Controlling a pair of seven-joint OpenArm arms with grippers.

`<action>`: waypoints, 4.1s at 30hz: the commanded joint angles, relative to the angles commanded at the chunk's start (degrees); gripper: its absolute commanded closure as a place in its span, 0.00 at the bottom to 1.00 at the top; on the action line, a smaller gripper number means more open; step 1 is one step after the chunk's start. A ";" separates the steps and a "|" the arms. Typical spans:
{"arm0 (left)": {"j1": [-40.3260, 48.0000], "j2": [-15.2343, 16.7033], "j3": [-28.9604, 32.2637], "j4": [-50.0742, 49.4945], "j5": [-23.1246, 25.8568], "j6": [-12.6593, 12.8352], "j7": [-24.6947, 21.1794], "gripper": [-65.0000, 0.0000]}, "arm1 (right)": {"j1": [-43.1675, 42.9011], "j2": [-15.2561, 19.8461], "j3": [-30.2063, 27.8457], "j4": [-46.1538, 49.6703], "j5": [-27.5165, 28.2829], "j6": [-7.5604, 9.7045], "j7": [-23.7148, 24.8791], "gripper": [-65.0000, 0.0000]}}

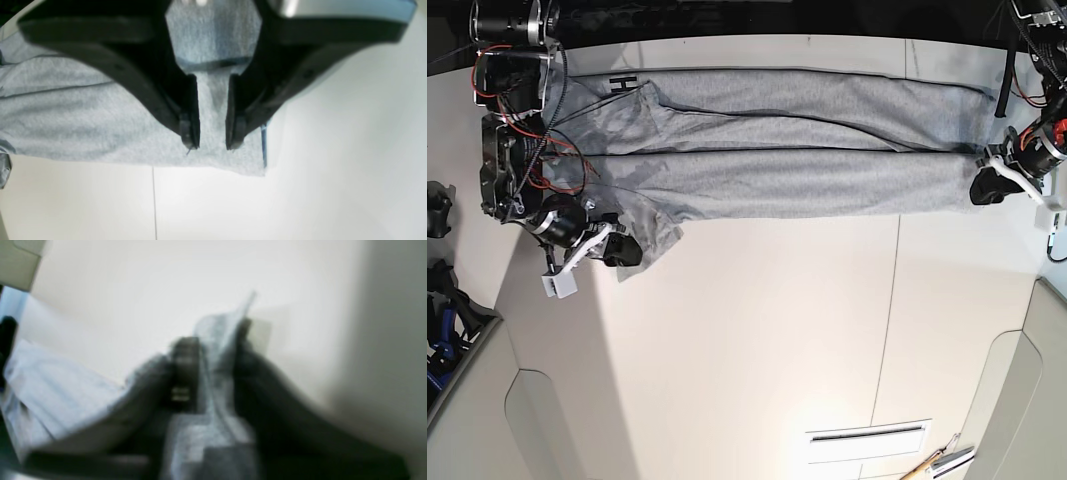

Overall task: Fold the T-shirt properly
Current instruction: 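Regrasp the long folded strip at both ends and straighten it, then fold the strip end near the left gripper toward the right gripper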

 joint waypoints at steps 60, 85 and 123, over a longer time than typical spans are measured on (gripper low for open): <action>5.25 0.48 -8.66 -0.11 -3.23 0.71 5.29 0.39 | -35.08 0.09 18.27 52.17 5.38 -0.63 -11.02 1.00; 4.57 4.13 -3.45 -7.08 4.57 0.00 -4.37 0.30 | -35.10 0.15 18.27 37.62 8.57 -0.59 -10.43 1.00; 4.57 -2.32 -3.48 2.43 13.27 3.73 -5.16 1.00 | -35.08 0.15 22.12 47.41 16.68 0.02 -14.73 1.00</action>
